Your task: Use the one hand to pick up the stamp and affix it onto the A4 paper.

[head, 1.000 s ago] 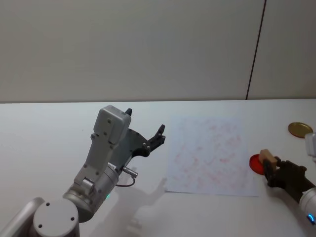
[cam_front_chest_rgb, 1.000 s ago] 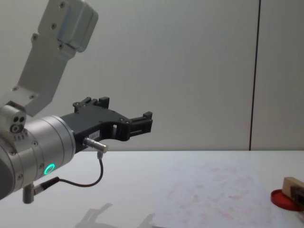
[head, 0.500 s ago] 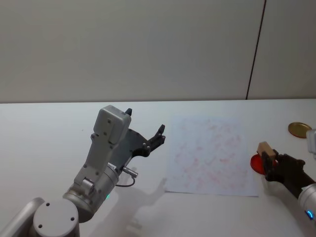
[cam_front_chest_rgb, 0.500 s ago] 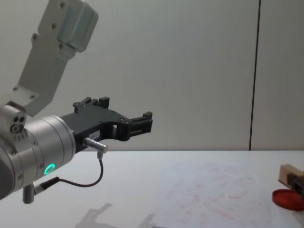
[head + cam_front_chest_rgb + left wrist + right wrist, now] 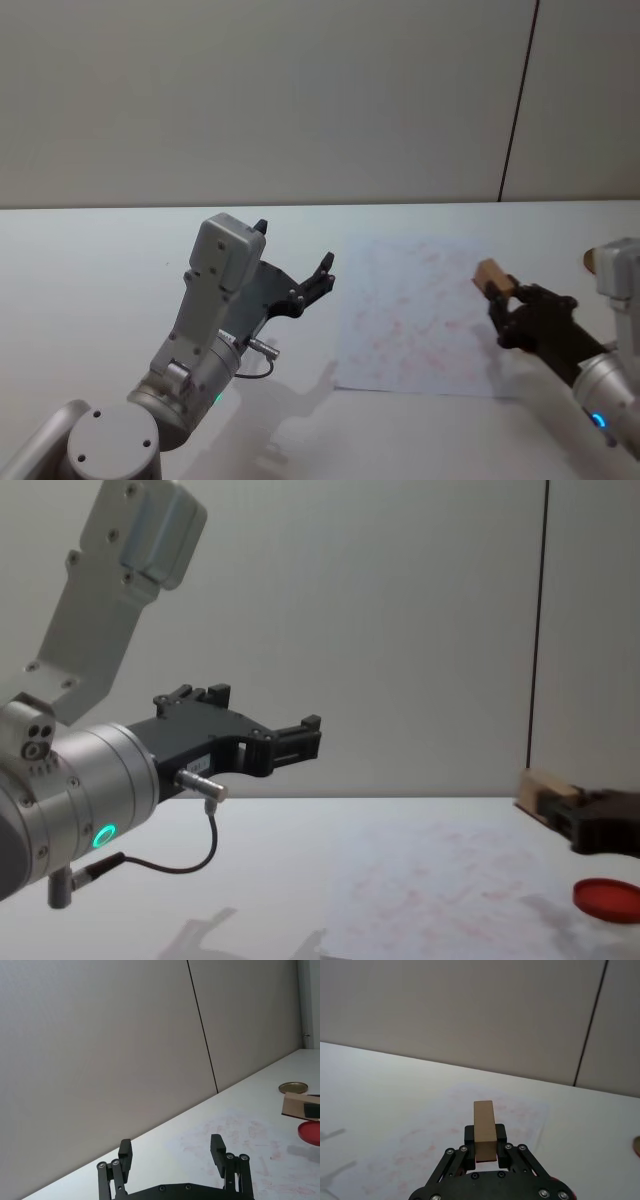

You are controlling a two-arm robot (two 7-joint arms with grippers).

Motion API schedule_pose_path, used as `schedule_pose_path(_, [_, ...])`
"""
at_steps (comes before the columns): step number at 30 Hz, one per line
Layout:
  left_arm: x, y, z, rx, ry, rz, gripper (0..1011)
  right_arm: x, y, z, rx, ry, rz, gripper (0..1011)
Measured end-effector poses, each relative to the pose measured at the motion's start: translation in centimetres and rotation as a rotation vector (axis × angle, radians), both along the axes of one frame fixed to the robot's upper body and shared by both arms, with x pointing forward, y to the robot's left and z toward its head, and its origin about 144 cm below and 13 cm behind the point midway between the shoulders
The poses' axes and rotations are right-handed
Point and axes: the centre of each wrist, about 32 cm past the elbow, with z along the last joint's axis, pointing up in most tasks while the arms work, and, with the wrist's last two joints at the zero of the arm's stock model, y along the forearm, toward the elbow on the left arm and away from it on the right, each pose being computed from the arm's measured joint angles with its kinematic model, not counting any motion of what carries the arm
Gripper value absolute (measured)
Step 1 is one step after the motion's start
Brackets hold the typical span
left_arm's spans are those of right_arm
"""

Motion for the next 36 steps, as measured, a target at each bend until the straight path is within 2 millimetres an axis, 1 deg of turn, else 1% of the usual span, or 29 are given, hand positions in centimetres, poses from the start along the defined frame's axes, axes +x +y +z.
schedule_pose_path(9, [0.0,0.0,0.0,0.000,0.000,0.000,993,-0.3,2.4,0.5,0.017,0.010,0.106,217])
schedule_pose_path(13, [0.0,0.0,0.0,0.000,0.000,0.000,993,-0.5,3.6,0.4,0.014,0.029,0.146,217])
schedule_pose_path(20, [0.0,0.0,0.0,0.000,0.000,0.000,993,-0.6,4.7,0.0,-0.008,0.069,0.180,217])
schedule_pose_path(26, [0.0,0.0,0.0,0.000,0.000,0.000,993,-0.6,5.3,-0.6,-0.032,0.108,0.189,217])
schedule_pose_path(36, [0.0,0.0,0.0,0.000,0.000,0.000,993,-0.4,5.6,-1.4,-0.064,0.159,0.191,217])
